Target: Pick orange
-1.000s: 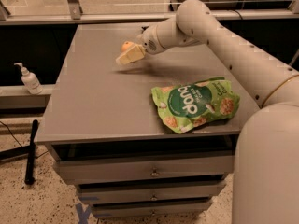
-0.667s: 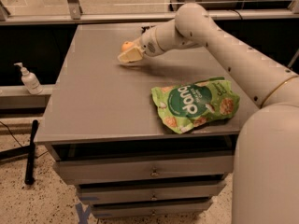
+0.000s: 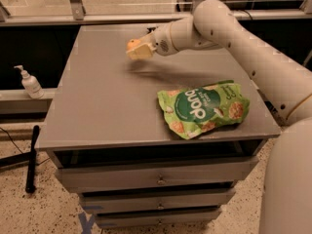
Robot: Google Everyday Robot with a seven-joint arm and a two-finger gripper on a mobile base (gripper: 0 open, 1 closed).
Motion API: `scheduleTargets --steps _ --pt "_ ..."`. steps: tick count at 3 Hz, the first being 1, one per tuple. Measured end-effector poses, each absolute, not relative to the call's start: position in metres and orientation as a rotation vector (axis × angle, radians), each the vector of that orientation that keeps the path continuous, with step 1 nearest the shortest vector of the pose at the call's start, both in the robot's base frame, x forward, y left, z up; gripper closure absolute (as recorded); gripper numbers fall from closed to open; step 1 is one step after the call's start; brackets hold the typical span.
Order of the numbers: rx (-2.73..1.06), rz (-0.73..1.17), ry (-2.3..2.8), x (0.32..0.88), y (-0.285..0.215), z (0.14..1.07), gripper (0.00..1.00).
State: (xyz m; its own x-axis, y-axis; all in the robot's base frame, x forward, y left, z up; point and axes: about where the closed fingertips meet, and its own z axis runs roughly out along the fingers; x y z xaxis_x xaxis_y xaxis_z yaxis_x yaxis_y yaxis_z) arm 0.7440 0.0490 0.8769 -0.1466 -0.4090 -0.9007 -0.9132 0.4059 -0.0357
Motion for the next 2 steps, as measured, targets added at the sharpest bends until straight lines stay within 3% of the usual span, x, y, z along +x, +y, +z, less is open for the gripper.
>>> scheduleTargets --steps 1,2 --pt "-1.116 0.760 1.637 0.7236 0.0337 0.9240 1.00" --pt "-1.101 0.780 1.623 0.7200 0.0309 0.9308 1.00"
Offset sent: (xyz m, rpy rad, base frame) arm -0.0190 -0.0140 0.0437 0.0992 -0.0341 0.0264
